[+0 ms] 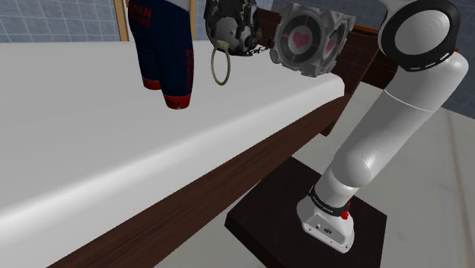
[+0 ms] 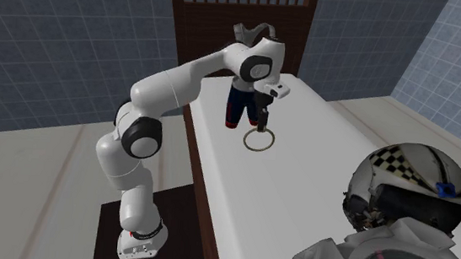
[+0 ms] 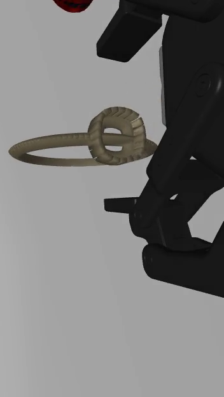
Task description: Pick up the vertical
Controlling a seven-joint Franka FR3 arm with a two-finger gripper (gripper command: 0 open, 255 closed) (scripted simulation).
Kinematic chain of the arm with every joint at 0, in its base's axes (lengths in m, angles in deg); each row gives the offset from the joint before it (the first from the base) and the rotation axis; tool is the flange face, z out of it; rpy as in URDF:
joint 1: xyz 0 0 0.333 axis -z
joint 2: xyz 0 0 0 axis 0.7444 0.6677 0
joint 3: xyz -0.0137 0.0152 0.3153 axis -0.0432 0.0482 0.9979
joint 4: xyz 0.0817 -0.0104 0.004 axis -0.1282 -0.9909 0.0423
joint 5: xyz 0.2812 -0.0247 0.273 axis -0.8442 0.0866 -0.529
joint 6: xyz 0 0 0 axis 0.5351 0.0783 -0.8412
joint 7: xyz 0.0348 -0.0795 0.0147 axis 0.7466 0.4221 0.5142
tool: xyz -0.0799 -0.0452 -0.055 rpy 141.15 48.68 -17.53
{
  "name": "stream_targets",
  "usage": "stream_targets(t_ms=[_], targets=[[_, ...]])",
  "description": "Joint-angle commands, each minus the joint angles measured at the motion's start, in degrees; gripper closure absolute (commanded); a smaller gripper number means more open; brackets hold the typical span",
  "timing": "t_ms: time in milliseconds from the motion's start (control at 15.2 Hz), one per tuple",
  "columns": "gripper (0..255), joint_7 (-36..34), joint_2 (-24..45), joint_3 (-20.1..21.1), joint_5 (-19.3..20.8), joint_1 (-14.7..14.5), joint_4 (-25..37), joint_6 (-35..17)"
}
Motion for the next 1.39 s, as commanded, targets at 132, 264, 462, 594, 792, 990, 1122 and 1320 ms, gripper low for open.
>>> stream_targets(t_ms=[132, 264, 462, 594, 792, 990, 1122, 1320], targets=[[0, 0.04, -1.33, -0.08, -0.29, 0.05, -4.77, -3.45], [0, 0.11, -1.82, -0.12, -0.39, 0.07, -6.60, -4.80], [255, 0.14, -1.93, -0.14, -0.40, 0.08, -6.69, -4.78], [255, 0.14, -1.93, -0.14, -0.41, 0.08, -6.69, -4.78], [255, 0.13, -1.90, -0.13, -0.40, 0.08, -6.64, -4.77], [255, 0.11, -1.82, -0.12, -0.39, 0.07, -6.60, -4.80], [255, 0.02, -1.19, -0.07, -0.27, 0.05, -4.27, -3.09], [255, -0.14, -0.10, 0.03, -0.05, -0.01, -0.57, -0.45]])
